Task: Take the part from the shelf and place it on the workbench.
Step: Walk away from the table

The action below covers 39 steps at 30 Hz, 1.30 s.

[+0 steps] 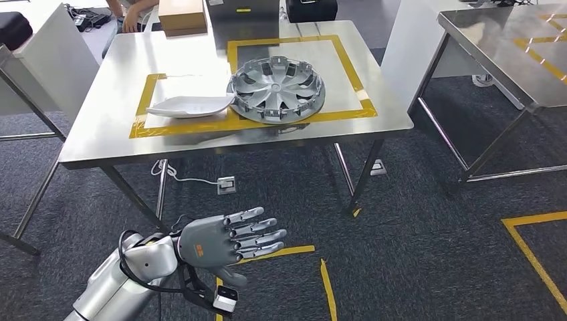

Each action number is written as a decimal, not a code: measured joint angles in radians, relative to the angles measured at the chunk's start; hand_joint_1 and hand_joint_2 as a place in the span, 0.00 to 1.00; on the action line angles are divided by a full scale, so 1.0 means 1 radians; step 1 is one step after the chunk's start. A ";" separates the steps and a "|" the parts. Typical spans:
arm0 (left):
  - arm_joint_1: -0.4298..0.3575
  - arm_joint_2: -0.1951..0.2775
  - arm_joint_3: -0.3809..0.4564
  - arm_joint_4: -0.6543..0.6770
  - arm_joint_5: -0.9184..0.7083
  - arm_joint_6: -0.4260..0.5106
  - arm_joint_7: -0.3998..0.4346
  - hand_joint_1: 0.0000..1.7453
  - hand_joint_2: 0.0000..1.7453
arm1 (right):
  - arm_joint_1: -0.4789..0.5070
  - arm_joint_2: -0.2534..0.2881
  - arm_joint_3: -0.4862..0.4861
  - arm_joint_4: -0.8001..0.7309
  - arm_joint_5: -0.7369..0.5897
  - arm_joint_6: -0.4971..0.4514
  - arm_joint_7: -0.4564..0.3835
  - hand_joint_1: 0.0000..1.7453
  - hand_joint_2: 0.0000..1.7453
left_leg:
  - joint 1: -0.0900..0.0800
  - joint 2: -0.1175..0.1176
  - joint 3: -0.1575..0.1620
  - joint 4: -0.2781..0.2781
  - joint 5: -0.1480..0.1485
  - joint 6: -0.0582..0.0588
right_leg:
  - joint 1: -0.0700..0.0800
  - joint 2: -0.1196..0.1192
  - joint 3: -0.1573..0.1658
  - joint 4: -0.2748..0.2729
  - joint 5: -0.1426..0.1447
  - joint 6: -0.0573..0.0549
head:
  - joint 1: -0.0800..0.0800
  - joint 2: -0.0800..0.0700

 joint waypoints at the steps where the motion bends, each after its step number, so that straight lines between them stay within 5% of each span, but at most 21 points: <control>1: 0.002 0.000 0.002 -0.002 0.000 0.000 0.000 0.00 0.00 | 0.001 -0.001 0.001 0.000 0.000 0.000 0.000 0.00 0.00 | 0.001 0.002 -0.009 -0.001 0.011 0.009 | -0.001 0.001 -0.006 0.007 -0.014 0.007 | -0.001 0.000; 3: 0.004 0.000 0.005 -0.008 0.000 0.000 0.000 0.00 0.00 | 0.003 -0.002 0.001 0.000 -0.001 0.000 0.000 0.00 0.00 | 0.005 0.006 -0.035 -0.003 0.038 0.022 | -0.004 0.002 -0.030 0.073 -0.099 0.019 | 0.001 0.000; 5: 0.006 0.001 0.006 -0.012 0.000 0.000 0.000 0.00 0.00 | 0.003 -0.003 0.002 0.000 -0.001 0.002 0.000 0.00 0.00 | 0.005 0.006 -0.065 -0.001 0.065 0.025 | -0.006 0.002 -0.058 0.201 -0.202 0.029 | 0.003 0.000; 6: 0.009 0.002 0.006 -0.013 0.000 0.000 0.000 0.00 0.00 | 0.003 -0.002 0.002 0.000 0.000 0.004 0.000 0.00 0.00 | 0.005 0.007 -0.082 0.000 0.078 0.024 | -0.006 0.002 -0.063 0.259 -0.222 0.032 | 0.003 0.000; 8: 0.016 0.006 0.005 -0.014 0.000 0.000 0.000 0.00 0.00 | 0.005 -0.002 0.004 0.000 0.000 0.005 0.000 0.00 0.00 | 0.005 0.007 -0.118 0.006 0.103 0.019 | -0.009 0.002 -0.032 0.292 -0.192 0.035 | 0.003 0.000; 10: 0.022 0.010 0.005 -0.018 0.000 0.000 0.000 0.00 0.00 | 0.009 -0.002 0.008 0.000 0.001 0.007 0.000 0.00 0.00 | 0.006 0.007 -0.148 0.015 0.122 0.011 | -0.013 0.003 0.064 0.187 -0.156 0.037 | 0.004 0.000; 13: 0.035 0.017 0.016 -0.031 0.001 0.000 0.000 0.00 0.00 | 0.013 0.003 0.012 0.000 -0.007 0.004 0.000 0.00 0.00 | 0.005 0.006 -0.170 0.023 0.147 -0.008 | -0.006 0.010 0.173 0.019 -0.189 0.014 | 0.008 0.000; 16: 0.041 0.023 0.025 -0.032 0.000 0.000 0.000 0.00 0.00 | 0.012 0.011 0.012 0.000 -0.027 -0.011 0.000 0.00 0.00 | 0.009 0.004 -0.179 0.020 0.159 -0.027 | -0.003 0.008 0.158 0.007 -0.170 -0.018 | 0.009 0.000; 19: 0.040 0.027 0.043 -0.025 0.025 -0.024 0.000 0.00 0.00 | 0.007 0.016 0.012 0.000 -0.045 -0.020 0.000 0.00 0.00 | 0.012 0.002 -0.220 0.131 0.043 -0.040 | -0.004 0.003 0.119 0.003 -0.136 -0.039 | 0.006 0.000; 20: 0.047 0.022 0.062 -0.024 0.064 -0.059 0.000 0.00 0.25 | 0.005 0.017 0.012 0.000 -0.054 -0.021 0.000 0.00 0.00 | 0.012 0.002 -0.235 0.197 0.000 -0.043 | -0.003 0.003 0.105 0.003 -0.125 -0.041 | 0.005 0.000; 21: 0.060 0.010 0.096 -0.024 0.139 -0.114 0.000 0.00 0.50 | 0.003 0.018 0.012 0.000 -0.065 -0.021 0.000 0.00 0.25 | 0.012 0.002 -0.245 0.258 -0.022 -0.044 | -0.002 0.004 0.091 0.004 -0.115 -0.042 | 0.004 0.000; 23: 0.090 -0.026 0.191 -0.025 0.338 -0.232 0.001 0.00 1.00 | 0.000 0.018 0.011 0.001 -0.088 -0.021 0.000 0.00 0.75 | 0.012 0.001 -0.231 0.311 0.005 -0.041 | 0.002 0.004 0.063 0.004 -0.093 -0.041 | 0.003 0.000; 24: 0.101 -0.045 0.240 -0.026 0.424 -0.278 0.002 0.00 1.00 | -0.002 0.018 0.011 0.001 -0.097 -0.022 0.000 0.00 1.00 | 0.011 0.001 -0.199 0.287 0.033 -0.037 | 0.004 0.004 0.051 0.005 -0.082 -0.039 | 0.003 0.000; 26: 0.114 -0.074 0.313 -0.028 0.482 -0.321 0.006 0.00 1.00 | -0.006 0.019 0.010 0.001 -0.100 -0.023 0.000 0.00 1.00 | 0.007 0.002 -0.093 0.153 0.044 -0.024 | 0.008 0.003 0.035 0.007 -0.064 -0.034 | 0.002 0.000; 28: 0.135 -0.093 0.368 -0.021 0.473 -0.335 0.008 0.00 1.00 | -0.004 0.020 -0.001 0.000 -0.085 -0.024 0.000 0.00 1.00 | 0.002 0.003 -0.015 0.033 0.009 -0.013 | 0.010 0.003 0.029 0.008 -0.051 -0.025 | 0.003 0.000; 31: 0.179 -0.114 0.432 0.004 0.503 -0.354 0.008 0.00 1.00 | 0.010 0.021 -0.041 -0.005 -0.044 -0.026 0.000 0.00 1.00 | 0.002 0.001 -0.008 -0.005 0.000 -0.007 | 0.011 0.003 0.029 0.001 -0.049 -0.018 | 0.003 0.000; 34: 0.212 -0.126 0.472 0.036 0.559 -0.375 0.011 0.00 1.00 | 0.030 0.023 -0.095 -0.014 0.002 -0.026 0.000 0.00 0.25 | 0.003 -0.002 -0.017 -0.008 0.013 -0.002 | 0.016 0.006 0.027 -0.005 -0.075 -0.042 | 0.004 0.000; 35: 0.224 -0.128 0.482 0.048 0.581 -0.382 0.012 0.00 0.75 | 0.038 0.024 -0.116 -0.018 0.019 -0.026 0.000 0.00 0.00 | 0.002 -0.002 -0.019 -0.008 0.016 0.002 | 0.016 0.007 0.026 -0.008 -0.066 -0.045 | 0.004 0.000; 36: 0.237 -0.130 0.492 0.061 0.602 -0.389 0.013 0.00 0.50 | 0.046 0.024 -0.137 -0.022 0.036 -0.026 0.000 0.00 0.00 | 0.001 -0.002 -0.021 -0.006 0.018 0.004 | 0.016 0.008 0.026 -0.012 -0.046 -0.042 | 0.003 0.000; 38: 0.260 -0.132 0.508 0.087 0.645 -0.403 0.014 0.00 0.50 | 0.061 0.026 -0.179 -0.031 0.068 -0.024 0.000 0.00 0.00 | 0.000 -0.003 -0.025 -0.003 0.020 0.007 | 0.013 0.009 0.026 -0.020 -0.014 -0.027 | 0.003 0.000; 39: 0.271 -0.132 0.516 0.100 0.666 -0.411 0.014 0.00 0.75 | 0.068 0.028 -0.200 -0.035 0.085 -0.024 0.000 0.00 0.00 | 0.000 -0.003 -0.027 -0.002 0.021 0.008 | 0.012 0.009 0.025 -0.022 -0.006 -0.019 | 0.003 0.000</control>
